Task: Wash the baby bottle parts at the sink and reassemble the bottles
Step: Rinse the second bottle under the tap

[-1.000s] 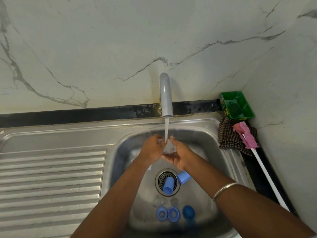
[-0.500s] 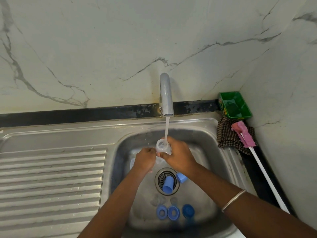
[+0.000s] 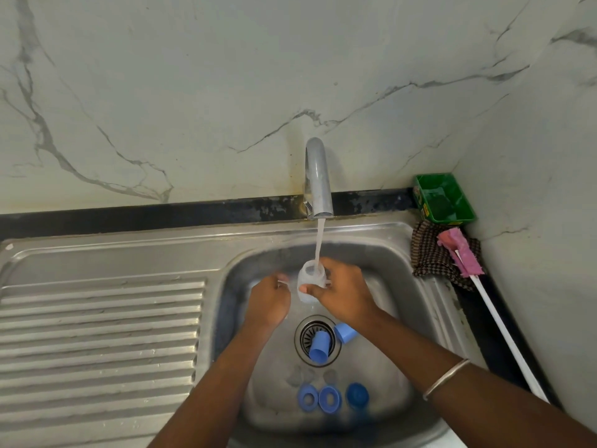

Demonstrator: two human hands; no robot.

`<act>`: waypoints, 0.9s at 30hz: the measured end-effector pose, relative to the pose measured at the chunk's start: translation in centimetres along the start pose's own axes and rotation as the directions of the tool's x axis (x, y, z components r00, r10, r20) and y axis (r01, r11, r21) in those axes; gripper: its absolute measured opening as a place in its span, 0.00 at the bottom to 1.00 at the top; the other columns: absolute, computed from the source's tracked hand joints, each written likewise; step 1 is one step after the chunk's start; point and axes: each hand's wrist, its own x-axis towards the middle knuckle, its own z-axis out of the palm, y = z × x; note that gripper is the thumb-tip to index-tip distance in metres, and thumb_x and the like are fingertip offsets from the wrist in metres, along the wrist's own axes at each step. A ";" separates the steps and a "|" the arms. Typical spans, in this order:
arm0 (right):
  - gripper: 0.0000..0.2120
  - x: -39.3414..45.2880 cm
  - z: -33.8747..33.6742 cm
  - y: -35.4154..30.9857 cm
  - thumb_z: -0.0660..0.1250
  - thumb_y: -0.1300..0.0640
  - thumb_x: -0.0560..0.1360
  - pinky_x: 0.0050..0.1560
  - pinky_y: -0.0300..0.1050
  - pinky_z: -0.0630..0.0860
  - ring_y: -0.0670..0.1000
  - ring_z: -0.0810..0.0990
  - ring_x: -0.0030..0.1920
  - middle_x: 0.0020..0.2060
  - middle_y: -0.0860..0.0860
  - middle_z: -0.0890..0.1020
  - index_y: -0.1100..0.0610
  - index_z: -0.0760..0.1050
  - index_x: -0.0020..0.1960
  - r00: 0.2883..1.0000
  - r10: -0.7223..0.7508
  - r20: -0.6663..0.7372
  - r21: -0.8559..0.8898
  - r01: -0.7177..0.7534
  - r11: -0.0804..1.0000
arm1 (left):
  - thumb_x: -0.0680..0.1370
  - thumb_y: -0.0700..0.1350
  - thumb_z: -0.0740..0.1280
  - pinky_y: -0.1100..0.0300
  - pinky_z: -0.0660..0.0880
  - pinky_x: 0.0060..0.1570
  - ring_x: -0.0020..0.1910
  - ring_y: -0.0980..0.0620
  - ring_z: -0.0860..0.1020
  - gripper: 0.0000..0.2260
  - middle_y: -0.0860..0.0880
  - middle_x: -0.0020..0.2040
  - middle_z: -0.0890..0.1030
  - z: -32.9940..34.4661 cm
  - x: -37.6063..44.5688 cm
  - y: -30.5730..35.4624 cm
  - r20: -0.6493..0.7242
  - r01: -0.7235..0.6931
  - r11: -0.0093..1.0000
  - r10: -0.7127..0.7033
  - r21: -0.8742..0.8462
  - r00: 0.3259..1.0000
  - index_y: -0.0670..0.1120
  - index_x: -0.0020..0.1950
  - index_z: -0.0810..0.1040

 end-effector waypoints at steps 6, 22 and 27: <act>0.19 0.1 -0.1 -0.4 0.80 0.49 0.68 0.52 0.43 0.81 0.46 0.82 0.46 0.46 0.43 0.83 0.50 0.81 0.56 0.999 0.053 0.010 -0.010 -0.053 0.999 | 0.80 0.36 0.59 0.52 0.76 0.57 0.55 0.48 0.78 0.14 0.45 0.58 0.81 -0.2 -0.5 0.3 0.082 -0.046 0.998 0.043 0.033 0.996 0.45 0.63 0.77; 0.07 3.0 -3.2 -1.2 0.69 0.62 0.73 0.38 0.43 0.77 0.57 0.81 0.41 0.39 0.51 0.85 0.52 0.82 0.44 0.968 0.250 0.027 0.423 -0.238 0.874 | 0.67 0.49 0.77 0.60 0.76 0.49 0.49 0.61 0.79 0.22 0.60 0.48 0.81 1.2 0.6 1.9 0.195 -0.343 0.935 0.353 -0.086 0.915 0.60 0.56 0.72; 0.15 8.5 -4.8 -4.3 0.70 0.53 0.76 0.50 0.43 0.76 0.48 0.80 0.49 0.50 0.49 0.83 0.52 0.79 0.62 0.998 -0.043 -0.048 -0.054 0.041 0.998 | 0.70 0.43 0.74 0.52 0.77 0.50 0.53 0.50 0.80 0.29 0.57 0.53 0.78 0.5 0.9 3.0 0.247 -0.496 0.808 0.434 0.318 0.866 0.62 0.62 0.63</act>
